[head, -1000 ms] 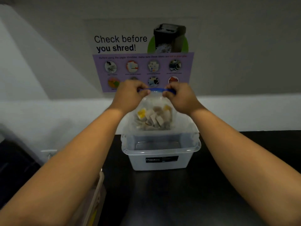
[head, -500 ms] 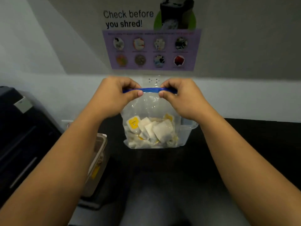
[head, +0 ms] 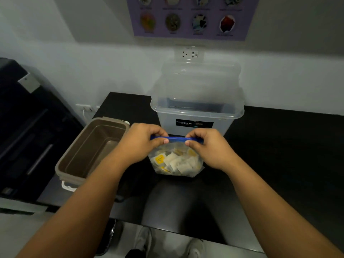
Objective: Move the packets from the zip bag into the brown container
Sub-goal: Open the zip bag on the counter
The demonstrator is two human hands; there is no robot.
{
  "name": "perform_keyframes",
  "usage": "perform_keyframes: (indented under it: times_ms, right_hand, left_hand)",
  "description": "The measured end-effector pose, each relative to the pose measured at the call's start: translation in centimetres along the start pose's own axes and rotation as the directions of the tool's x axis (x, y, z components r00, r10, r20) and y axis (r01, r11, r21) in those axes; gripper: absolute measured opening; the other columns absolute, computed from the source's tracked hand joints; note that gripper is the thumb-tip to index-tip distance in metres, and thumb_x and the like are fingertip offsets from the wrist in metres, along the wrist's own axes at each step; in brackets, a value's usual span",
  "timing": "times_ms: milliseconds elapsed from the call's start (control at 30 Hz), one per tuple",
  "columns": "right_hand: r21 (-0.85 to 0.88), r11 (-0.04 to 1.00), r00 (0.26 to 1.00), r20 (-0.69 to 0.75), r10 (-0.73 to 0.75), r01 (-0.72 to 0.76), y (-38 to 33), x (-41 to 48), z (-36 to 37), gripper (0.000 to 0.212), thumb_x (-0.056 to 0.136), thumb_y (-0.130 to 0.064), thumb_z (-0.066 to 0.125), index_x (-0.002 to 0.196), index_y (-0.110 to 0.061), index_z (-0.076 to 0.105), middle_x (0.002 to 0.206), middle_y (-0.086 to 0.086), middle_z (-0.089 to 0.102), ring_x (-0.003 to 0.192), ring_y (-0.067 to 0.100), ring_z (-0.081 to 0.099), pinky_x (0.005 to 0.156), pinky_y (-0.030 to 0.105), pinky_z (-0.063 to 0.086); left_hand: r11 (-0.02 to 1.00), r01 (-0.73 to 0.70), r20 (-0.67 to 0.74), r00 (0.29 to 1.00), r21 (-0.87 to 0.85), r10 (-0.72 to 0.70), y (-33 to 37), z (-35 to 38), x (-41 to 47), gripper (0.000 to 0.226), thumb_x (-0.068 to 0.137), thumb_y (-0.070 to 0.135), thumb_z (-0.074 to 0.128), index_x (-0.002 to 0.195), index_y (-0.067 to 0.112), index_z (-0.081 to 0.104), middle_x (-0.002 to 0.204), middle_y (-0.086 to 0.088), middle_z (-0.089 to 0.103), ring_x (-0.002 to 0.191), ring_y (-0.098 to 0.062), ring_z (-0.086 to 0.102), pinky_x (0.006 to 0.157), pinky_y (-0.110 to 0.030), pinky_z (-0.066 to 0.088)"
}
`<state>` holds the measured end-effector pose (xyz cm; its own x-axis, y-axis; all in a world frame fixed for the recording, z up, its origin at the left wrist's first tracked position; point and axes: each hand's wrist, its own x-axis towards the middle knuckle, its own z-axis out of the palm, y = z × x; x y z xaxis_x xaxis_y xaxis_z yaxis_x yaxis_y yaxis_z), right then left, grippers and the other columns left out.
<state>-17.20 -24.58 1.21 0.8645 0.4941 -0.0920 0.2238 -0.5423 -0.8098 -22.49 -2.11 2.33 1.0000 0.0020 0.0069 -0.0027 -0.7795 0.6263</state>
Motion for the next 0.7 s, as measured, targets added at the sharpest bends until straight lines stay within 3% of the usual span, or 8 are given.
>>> perform_keyframes:
  times_ms: [233, 333, 467, 533, 600, 700]
  right_hand:
    - [0.016, 0.991, 0.99, -0.052, 0.133, -0.132, 1.7, -0.3, 2.6, 0.02, 0.097, -0.021, 0.071, 0.09, -0.039, 0.067, 0.097, -0.012, 0.07, 0.099, 0.008, 0.067, 0.094, 0.04, 0.058]
    - [-0.018, 0.988, 0.984, -0.088, 0.152, -0.155, 1.5, -0.6, 2.8, 0.019, 0.097, -0.022, 0.071, 0.092, -0.039, 0.066, 0.098, -0.015, 0.068, 0.099, 0.006, 0.065, 0.095, 0.039, 0.057]
    - [-0.148, 0.968, 0.972, -0.149, 0.183, -0.204, 1.0, -0.6, 3.4, 0.009, 0.098, -0.028, 0.07, 0.101, -0.036, 0.068, 0.102, -0.011, 0.068, 0.103, 0.012, 0.064, 0.099, 0.043, 0.055]
    - [-0.301, 0.937, 0.978, -0.164, 0.132, -0.177, 0.4, -0.3, 4.0, 0.012, 0.098, -0.037, 0.068, 0.109, -0.035, 0.07, 0.104, -0.012, 0.069, 0.105, 0.013, 0.063, 0.104, 0.046, 0.049]
    - [-0.437, 0.894, 0.99, -0.133, 0.042, -0.096, -0.8, 0.1, 5.1, 0.022, 0.099, -0.045, 0.064, 0.118, -0.037, 0.069, 0.11, -0.015, 0.069, 0.11, 0.011, 0.06, 0.108, 0.043, 0.04]
    - [-0.457, 0.888, 0.995, -0.05, -0.08, 0.049, -2.8, 1.3, 7.5, 0.031, 0.1, -0.051, 0.059, 0.126, -0.036, 0.068, 0.116, -0.013, 0.069, 0.112, 0.01, 0.058, 0.105, 0.041, 0.035]
  left_hand:
    - [0.999, 0.017, 0.022, 1.0, 0.042, -0.017, -4.3, 0.6, -1.1, 0.014, 0.087, 0.021, 0.077, 0.096, 0.03, 0.074, 0.087, 0.014, 0.071, 0.082, 0.003, 0.064, 0.071, -0.008, 0.044]
    - [1.0, 0.016, -0.015, 1.0, -0.022, -0.017, -5.5, 0.1, -1.8, 0.019, 0.086, 0.015, 0.078, 0.101, 0.026, 0.075, 0.088, 0.014, 0.07, 0.084, 0.004, 0.062, 0.073, -0.003, 0.043]
    - [0.97, 0.113, -0.052, 0.991, -0.217, -0.127, -6.9, -0.5, -2.0, 0.019, 0.084, 0.012, 0.079, 0.101, 0.02, 0.076, 0.088, 0.001, 0.073, 0.083, -0.015, 0.069, 0.08, -0.021, 0.056]
    - [0.953, 0.123, -0.051, 0.989, -0.277, -0.142, -7.3, -0.5, -1.9, 0.018, 0.083, 0.012, 0.081, 0.097, 0.022, 0.077, 0.086, -0.001, 0.074, 0.083, -0.02, 0.07, 0.081, -0.027, 0.058]
    - [0.939, 0.12, -0.056, 0.988, -0.323, -0.146, -7.4, -0.2, -2.0, 0.017, 0.081, 0.013, 0.083, 0.091, 0.025, 0.077, 0.083, 0.001, 0.075, 0.08, -0.016, 0.07, 0.078, -0.023, 0.057]
    - [0.93, 0.116, -0.079, 0.985, -0.349, -0.153, -7.2, 0.1, -2.1, 0.014, 0.078, 0.016, 0.085, 0.086, 0.024, 0.077, 0.077, 0.005, 0.075, 0.07, -0.002, 0.067, 0.068, -0.014, 0.052]
